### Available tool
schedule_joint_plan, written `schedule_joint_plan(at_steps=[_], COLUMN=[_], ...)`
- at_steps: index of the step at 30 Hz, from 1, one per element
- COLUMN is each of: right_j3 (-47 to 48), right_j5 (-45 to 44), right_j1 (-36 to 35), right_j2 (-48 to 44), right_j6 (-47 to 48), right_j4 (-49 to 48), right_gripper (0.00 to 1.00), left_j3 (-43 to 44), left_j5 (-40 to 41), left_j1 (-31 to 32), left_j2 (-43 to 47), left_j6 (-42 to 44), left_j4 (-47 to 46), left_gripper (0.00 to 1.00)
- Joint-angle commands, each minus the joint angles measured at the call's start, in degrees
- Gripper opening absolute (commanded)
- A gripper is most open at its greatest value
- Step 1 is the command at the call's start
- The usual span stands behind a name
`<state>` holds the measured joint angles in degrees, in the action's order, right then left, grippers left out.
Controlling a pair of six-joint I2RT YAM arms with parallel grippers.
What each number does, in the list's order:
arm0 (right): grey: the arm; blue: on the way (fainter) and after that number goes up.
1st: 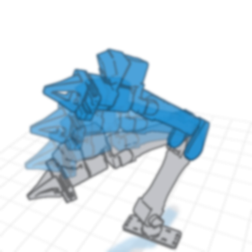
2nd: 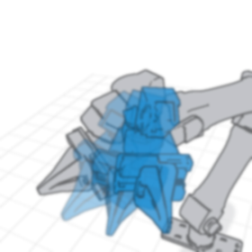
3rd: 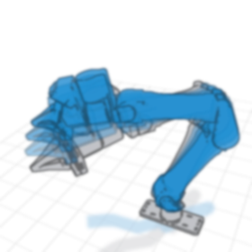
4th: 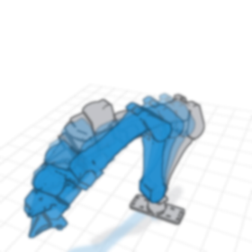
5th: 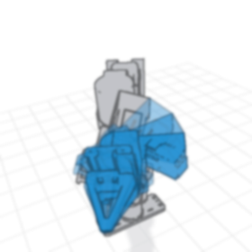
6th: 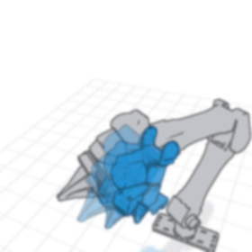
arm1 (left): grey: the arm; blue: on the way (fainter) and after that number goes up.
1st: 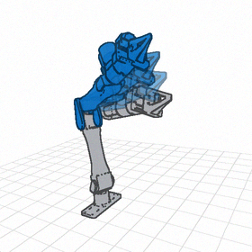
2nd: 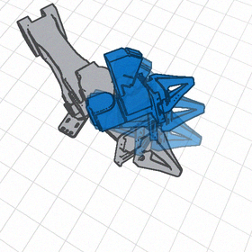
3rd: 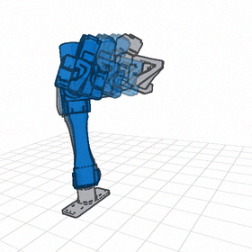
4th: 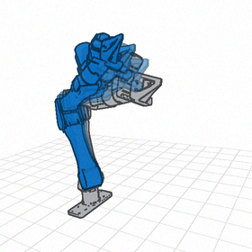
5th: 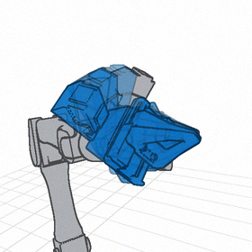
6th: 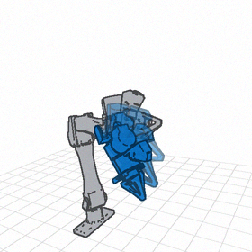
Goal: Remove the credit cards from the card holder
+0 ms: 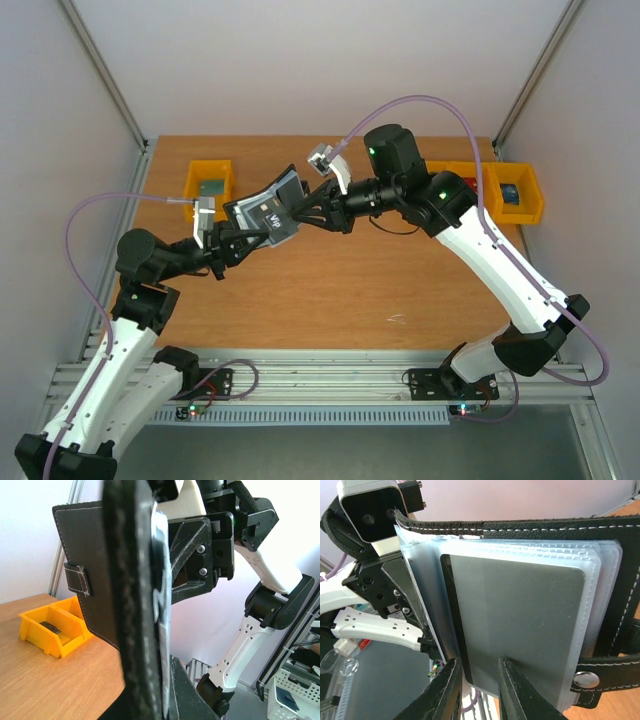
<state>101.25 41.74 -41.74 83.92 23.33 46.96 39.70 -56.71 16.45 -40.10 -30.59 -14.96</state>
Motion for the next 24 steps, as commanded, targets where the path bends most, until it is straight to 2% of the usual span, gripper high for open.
schedule_joint_plan(at_steps=[1,6,12,16,24], right_j3=[-0.2,0.1,0.3,0.6,2.3], right_j5=[-0.5,0.1,3.7,2.5,-0.3], right_j1=[-0.1,-0.4,-0.5,-0.5,0.3], right_j2=[-0.1,0.9,0.7,0.7,-1.6], right_j6=[0.8,0.8,3.7,4.2,8.7], right_j4=[0.1,-0.1,2.4,3.2,8.1], right_gripper=[0.2,0.2,0.35,0.29,0.34], left_j3=[0.1,0.1,0.1,0.1,0.0], left_j5=[-0.5,-0.6,-0.6,-0.6,-0.7], left_j1=[0.0,0.0,0.0,0.0,0.0], left_j2=[0.3,0.1,0.1,0.1,0.4], left_j6=[1.0,1.0,1.1,1.0,1.1], left_j4=[-3.1,-3.0,-3.1,-3.2,-3.0], left_gripper=[0.0,0.0,0.0,0.0,0.0])
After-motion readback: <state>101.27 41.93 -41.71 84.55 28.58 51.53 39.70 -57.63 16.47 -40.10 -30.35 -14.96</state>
